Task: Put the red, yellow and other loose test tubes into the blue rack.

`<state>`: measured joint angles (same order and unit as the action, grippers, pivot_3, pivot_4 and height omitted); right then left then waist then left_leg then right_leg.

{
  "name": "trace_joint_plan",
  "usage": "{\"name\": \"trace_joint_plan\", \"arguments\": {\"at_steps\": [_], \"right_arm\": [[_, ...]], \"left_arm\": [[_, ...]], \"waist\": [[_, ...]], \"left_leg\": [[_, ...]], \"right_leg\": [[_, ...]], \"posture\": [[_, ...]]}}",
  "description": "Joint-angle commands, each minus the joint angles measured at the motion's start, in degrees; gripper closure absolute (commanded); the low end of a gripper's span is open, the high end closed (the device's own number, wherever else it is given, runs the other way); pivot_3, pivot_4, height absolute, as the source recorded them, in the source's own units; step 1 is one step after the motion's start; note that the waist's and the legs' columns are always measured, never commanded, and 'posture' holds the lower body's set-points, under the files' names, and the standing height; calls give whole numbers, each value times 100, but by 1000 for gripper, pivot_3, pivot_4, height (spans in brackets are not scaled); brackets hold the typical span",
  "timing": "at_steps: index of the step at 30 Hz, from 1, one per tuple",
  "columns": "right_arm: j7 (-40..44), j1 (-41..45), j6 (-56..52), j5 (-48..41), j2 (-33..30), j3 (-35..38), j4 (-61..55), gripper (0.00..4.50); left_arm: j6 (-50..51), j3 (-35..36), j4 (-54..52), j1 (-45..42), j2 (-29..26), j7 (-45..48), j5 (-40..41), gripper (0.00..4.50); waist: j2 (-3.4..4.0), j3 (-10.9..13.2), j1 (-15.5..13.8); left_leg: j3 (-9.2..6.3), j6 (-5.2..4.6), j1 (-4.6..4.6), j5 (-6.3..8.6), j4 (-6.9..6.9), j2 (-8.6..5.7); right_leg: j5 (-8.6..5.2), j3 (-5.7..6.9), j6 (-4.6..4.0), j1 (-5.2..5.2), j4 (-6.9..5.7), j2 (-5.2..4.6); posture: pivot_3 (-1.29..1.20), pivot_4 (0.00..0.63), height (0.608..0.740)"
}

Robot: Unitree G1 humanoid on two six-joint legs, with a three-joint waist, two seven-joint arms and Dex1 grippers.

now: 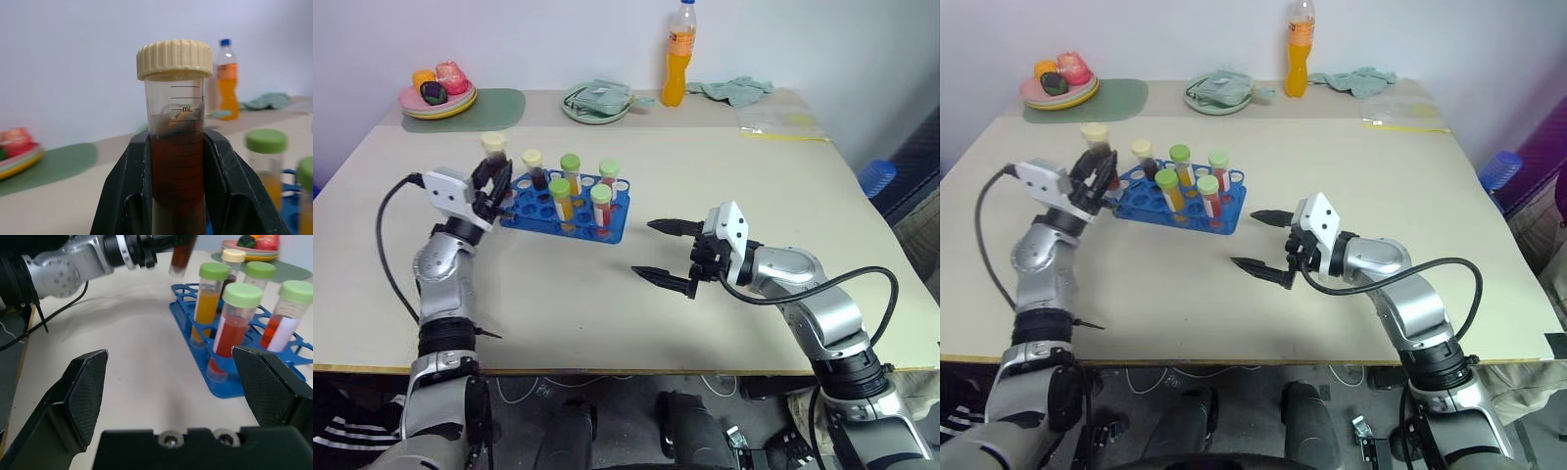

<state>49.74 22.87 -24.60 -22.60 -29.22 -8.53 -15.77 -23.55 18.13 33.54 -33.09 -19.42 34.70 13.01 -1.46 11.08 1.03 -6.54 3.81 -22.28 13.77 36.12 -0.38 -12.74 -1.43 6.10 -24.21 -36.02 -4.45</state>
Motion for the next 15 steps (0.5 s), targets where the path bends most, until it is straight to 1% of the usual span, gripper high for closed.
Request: {"name": "trace_joint_plan", "arguments": {"at_steps": [1, 7, 15], "right_arm": [[-68, 0, 46, -34, -3, 123, -290, 0], [-143, -32, 4, -48, -38, 145, -361, 0], [-211, -5, -30, -52, -29, 140, -408, 0]], "left_arm": [[-550, -122, 443, -185, 24, -29, -72, 3713], [-1063, -229, 1060, -361, 53, -280, -175, 3713], [-1295, -322, 1634, -507, 94, -384, -197, 3713]], "waist": [[0, 0, 6], [0, 0, -13], [2, -1, -12]], "left_leg": [[0, 0, 1, 0, 0, 0], [0, 0, 1, 0, 0, 0], [0, 0, 2, 0, 1, 0]], "right_leg": [[0, 0, 0, 0, -1, 1], [0, 0, 1, 0, -1, 0], [0, 0, 1, 1, -2, 0]], "posture": [[0, 150, 740], [0, 150, 740], [0, 150, 740]]}}
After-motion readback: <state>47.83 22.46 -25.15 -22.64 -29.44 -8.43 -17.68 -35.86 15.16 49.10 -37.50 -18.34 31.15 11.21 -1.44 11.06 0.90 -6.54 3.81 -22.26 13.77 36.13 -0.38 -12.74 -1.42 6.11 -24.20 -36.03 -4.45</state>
